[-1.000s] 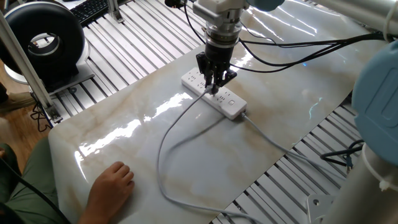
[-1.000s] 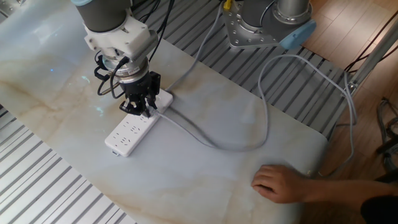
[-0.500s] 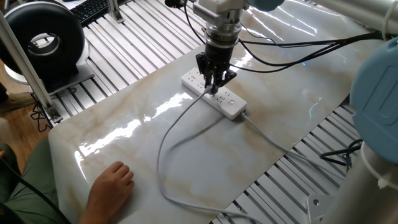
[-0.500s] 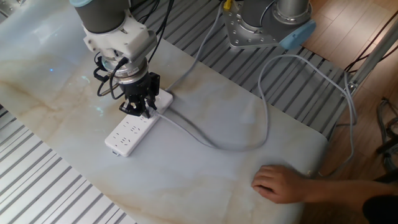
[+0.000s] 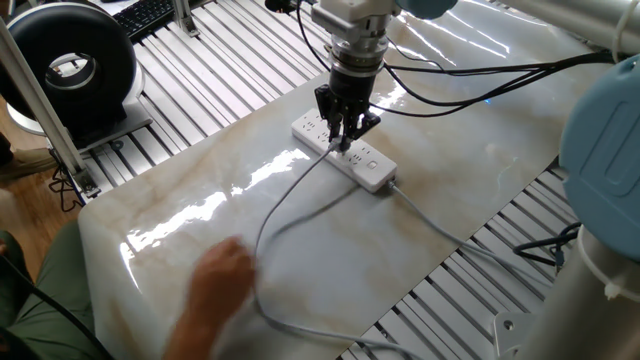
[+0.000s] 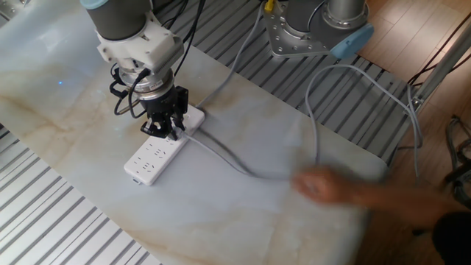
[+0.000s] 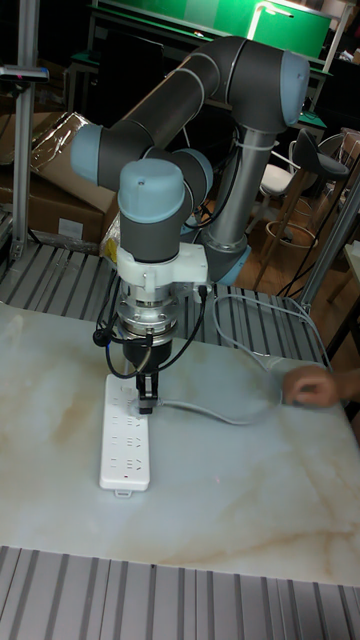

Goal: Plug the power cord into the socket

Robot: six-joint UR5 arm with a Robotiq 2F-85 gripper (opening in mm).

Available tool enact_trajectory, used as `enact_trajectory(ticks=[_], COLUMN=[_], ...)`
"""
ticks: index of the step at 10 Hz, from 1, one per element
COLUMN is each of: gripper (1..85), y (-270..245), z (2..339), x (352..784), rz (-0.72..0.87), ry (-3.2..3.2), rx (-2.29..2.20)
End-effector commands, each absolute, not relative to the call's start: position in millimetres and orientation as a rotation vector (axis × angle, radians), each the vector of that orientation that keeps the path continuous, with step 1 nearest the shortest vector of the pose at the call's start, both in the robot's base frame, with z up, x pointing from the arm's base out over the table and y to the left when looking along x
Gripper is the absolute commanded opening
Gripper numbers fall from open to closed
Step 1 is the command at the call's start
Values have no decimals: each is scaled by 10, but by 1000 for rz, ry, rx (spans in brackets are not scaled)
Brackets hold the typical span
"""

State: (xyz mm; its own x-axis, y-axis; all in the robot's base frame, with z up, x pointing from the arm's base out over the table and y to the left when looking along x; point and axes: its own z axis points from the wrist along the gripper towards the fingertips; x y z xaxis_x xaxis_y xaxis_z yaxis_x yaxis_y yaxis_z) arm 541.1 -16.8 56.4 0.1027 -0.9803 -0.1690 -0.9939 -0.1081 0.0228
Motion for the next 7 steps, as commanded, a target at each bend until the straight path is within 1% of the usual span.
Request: enact_trajectory(ticks=[1,7], gripper=[10,10], y=[-183,-101], z=[636,658], x=[5419,5471], rz=[214,243], ry=[2038,2014], rx=[-2255,-2240])
